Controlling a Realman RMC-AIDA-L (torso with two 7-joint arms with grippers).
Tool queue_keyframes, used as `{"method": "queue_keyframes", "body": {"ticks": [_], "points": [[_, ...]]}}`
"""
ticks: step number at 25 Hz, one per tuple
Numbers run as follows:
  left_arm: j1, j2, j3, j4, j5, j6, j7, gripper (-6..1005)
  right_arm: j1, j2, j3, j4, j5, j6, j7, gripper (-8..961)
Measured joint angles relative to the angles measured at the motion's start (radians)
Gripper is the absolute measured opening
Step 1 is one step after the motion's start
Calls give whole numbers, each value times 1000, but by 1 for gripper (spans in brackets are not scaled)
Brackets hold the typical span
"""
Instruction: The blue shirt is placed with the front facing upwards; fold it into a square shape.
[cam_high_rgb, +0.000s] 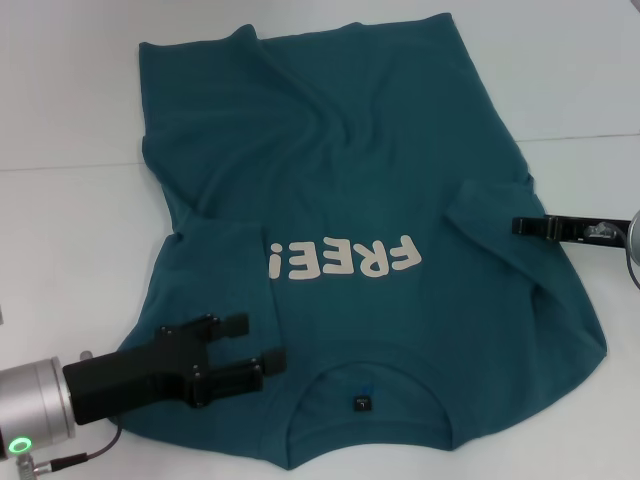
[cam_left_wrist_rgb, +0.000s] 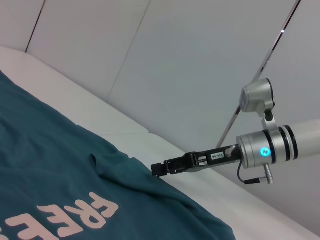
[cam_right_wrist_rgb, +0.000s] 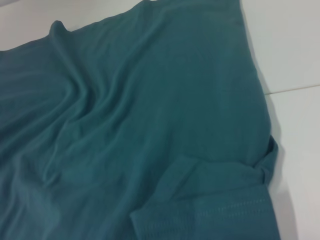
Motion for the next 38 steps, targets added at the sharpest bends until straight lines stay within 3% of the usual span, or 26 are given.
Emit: {"method": "queue_keyframes", "body": {"ticks": [5, 16, 21, 30, 38], "points": [[0, 0, 0, 1, 0, -11, -1, 877, -2, 0, 3, 0, 0, 4, 0, 517], [0, 0, 0, 3, 0, -9, -7, 877, -17, -11, 2, -8, 3, 0, 1, 268], [-5, 0, 4, 3, 0, -7, -13, 877, -9, -9, -2, 0, -1, 12, 2, 247], [-8, 1, 7, 2, 0, -8, -16, 878, -8, -7, 1, 32, 2, 47, 5, 677], [-8, 3, 3, 4, 0, -7, -18, 878, 4, 1, -3, 42, 3, 63, 1, 666]]}}
